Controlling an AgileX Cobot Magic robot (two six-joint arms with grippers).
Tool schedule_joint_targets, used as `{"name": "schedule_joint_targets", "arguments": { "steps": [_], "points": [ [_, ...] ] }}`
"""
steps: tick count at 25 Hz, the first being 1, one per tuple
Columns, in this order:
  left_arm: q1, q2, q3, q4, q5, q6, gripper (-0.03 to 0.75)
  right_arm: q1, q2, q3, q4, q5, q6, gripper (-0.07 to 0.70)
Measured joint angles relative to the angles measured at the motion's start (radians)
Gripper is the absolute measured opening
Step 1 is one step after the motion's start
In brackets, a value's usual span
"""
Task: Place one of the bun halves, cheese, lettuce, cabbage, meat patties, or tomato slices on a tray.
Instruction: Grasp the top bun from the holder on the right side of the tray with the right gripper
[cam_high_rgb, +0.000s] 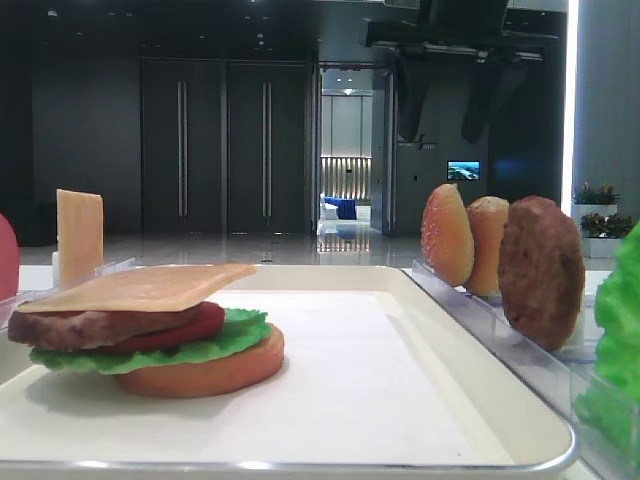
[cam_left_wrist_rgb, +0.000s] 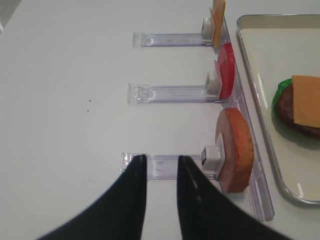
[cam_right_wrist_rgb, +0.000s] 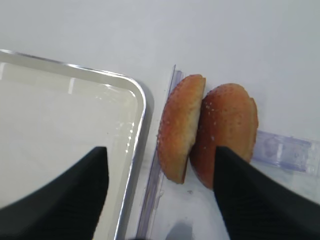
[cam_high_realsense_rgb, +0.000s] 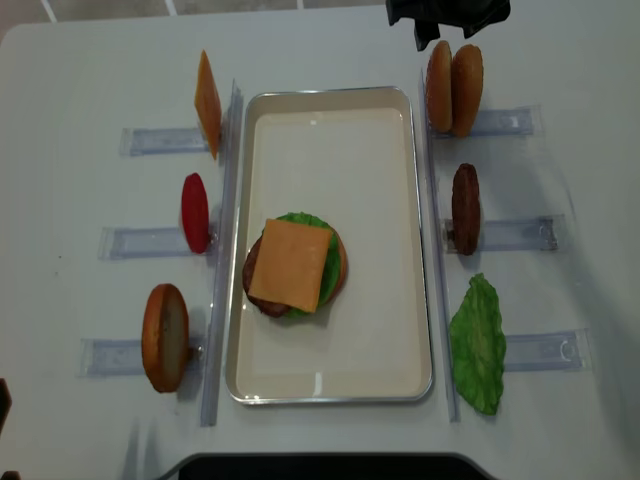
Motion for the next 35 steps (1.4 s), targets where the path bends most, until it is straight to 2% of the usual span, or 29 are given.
{"name": "schedule_joint_targets", "arguments": {
  "steps": [26, 29, 30, 32, 35],
  "points": [
    [0.000, 0.000, 0.000, 0.000, 0.000, -0.001, 0.159, -0.003, 0.132, -0.001, -0.007, -0.065, -0.028, 0.431],
    [0.000, 0.000, 0.000, 0.000, 0.000, -0.001, 0.159, -0.003, 0.135, -0.001, -0.023, -0.071, -0.028, 0.367],
    [0.000, 0.000, 0.000, 0.000, 0.000, -0.001, 0.159, -0.003, 0.136, -0.001, -0.031, -0.071, -0.028, 0.320],
    [0.000, 0.000, 0.000, 0.000, 0.000, -0.001, 0.159, -0.005, 0.136, -0.002, -0.041, -0.069, -0.027, 0.172],
    [0.000, 0.000, 0.000, 0.000, 0.000, -0.001, 0.159, -0.004, 0.136, -0.004, -0.038, -0.062, -0.026, 0.161]
  ]
}}
